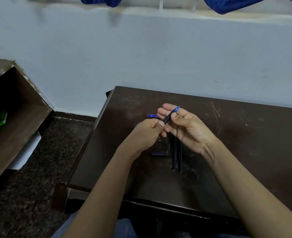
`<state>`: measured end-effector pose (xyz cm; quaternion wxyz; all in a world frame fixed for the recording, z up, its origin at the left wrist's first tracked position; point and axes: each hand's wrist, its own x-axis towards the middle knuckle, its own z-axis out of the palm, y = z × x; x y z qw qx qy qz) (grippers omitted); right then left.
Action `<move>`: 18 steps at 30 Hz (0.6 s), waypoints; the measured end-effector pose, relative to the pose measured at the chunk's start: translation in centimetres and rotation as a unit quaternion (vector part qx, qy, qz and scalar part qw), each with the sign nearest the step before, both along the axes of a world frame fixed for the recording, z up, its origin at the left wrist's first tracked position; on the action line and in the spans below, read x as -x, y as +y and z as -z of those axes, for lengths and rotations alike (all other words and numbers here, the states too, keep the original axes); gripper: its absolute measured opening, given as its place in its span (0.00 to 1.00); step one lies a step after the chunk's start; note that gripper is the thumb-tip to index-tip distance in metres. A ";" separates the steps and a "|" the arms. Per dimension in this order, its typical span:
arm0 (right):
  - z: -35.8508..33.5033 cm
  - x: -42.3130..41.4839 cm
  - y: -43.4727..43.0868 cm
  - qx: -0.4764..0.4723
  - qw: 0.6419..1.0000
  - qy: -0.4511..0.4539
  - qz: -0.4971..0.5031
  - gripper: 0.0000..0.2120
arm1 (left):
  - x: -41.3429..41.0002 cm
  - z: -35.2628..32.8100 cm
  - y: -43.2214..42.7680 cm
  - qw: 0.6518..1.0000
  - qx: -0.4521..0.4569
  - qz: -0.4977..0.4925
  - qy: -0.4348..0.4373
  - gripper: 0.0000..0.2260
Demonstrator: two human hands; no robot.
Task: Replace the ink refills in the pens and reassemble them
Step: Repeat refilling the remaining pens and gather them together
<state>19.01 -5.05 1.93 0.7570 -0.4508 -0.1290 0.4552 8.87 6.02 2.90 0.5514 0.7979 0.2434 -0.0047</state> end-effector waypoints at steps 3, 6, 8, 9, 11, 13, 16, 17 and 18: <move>0.0 0.2 0.0 0.040 0.998 -0.024 0.046 0.06 | 0.1 0.0 -0.1 1.000 -0.012 0.006 0.006 0.15; 0.2 0.7 0.2 0.080 0.993 -0.046 0.079 0.04 | 0.0 -0.3 0.0 0.998 -0.062 -0.004 0.020 0.13; 0.4 1.1 0.5 0.101 0.988 -0.049 0.103 0.04 | -0.2 -0.5 0.0 0.994 -0.105 -0.014 0.038 0.12; 0.5 1.3 0.7 0.112 0.985 -0.048 0.118 0.04 | -0.2 -0.4 0.0 0.990 -0.137 -0.023 0.031 0.12; 0.6 1.8 1.0 0.127 0.980 -0.037 0.146 0.03 | 0.0 0.0 0.0 0.977 -0.209 -0.036 -0.005 0.13; 0.7 2.3 1.4 0.129 0.977 -0.018 0.166 0.03 | 0.2 0.4 0.1 0.967 -0.251 -0.045 -0.026 0.13; 0.8 2.6 1.8 0.120 0.977 0.014 0.176 0.01 | 0.1 0.7 0.3 0.954 -0.298 -0.042 -0.018 0.12; 0.7 2.6 1.8 0.114 0.980 0.018 0.165 0.01 | 0.1 0.7 0.4 0.953 -0.298 -0.045 -0.016 0.12; 0.8 2.4 1.8 0.119 0.982 0.003 0.145 0.02 | 0.3 0.7 0.4 0.955 -0.290 -0.052 -0.023 0.10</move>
